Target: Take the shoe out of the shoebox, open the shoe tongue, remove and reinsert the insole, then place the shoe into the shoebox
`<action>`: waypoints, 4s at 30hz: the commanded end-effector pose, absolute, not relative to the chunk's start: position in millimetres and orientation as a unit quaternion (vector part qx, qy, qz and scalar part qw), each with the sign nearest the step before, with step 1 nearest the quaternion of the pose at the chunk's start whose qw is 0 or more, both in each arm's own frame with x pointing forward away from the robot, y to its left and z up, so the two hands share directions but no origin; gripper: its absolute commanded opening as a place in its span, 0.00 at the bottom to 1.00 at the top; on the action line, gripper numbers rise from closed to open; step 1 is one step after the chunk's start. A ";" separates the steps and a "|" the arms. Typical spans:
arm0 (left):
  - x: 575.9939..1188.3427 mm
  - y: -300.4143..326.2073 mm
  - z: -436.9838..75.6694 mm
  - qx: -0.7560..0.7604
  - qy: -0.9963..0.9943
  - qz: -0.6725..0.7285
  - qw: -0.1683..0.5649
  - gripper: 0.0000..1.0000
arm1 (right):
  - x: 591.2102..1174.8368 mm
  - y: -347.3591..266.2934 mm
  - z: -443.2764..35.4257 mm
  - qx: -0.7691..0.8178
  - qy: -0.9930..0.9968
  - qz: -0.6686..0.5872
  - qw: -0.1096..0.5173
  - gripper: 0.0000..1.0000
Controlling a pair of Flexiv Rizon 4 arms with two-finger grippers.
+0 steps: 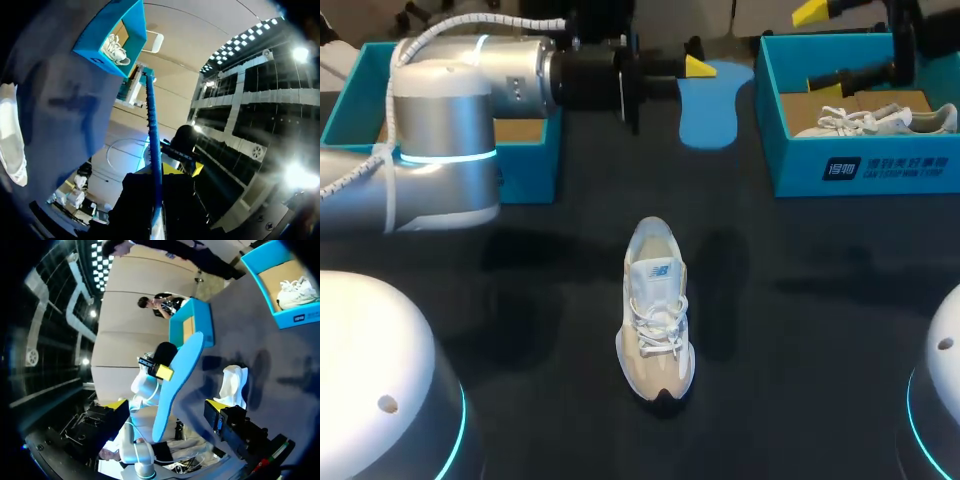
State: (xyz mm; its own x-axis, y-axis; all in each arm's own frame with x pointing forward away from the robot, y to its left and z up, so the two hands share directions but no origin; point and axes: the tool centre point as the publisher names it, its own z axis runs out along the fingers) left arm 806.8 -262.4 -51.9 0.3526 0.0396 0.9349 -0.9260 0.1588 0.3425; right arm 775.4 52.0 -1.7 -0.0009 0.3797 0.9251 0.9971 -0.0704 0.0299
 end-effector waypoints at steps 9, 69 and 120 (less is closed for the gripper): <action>809.9 -260.8 -50.1 0.506 -0.449 0.428 0.600 0.00 | 782.2 69.1 29.0 -0.657 -0.619 -0.321 0.287 1.00; 823.0 -263.5 -53.7 0.512 -0.451 0.417 0.600 0.00 | 780.3 140.9 16.2 -0.727 -0.673 -0.136 0.000 1.00; 823.0 -263.5 -53.7 0.512 -0.451 0.417 0.600 0.00 | 773.0 109.3 23.4 -0.744 -0.646 -0.168 0.040 1.00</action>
State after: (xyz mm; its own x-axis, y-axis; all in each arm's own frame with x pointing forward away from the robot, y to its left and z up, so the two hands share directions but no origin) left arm 823.5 -263.9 -53.8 0.2449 0.0399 0.9687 -0.9628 0.1273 0.2382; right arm 779.8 134.3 31.3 0.1321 0.9733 0.1877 0.9744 -0.1623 0.1555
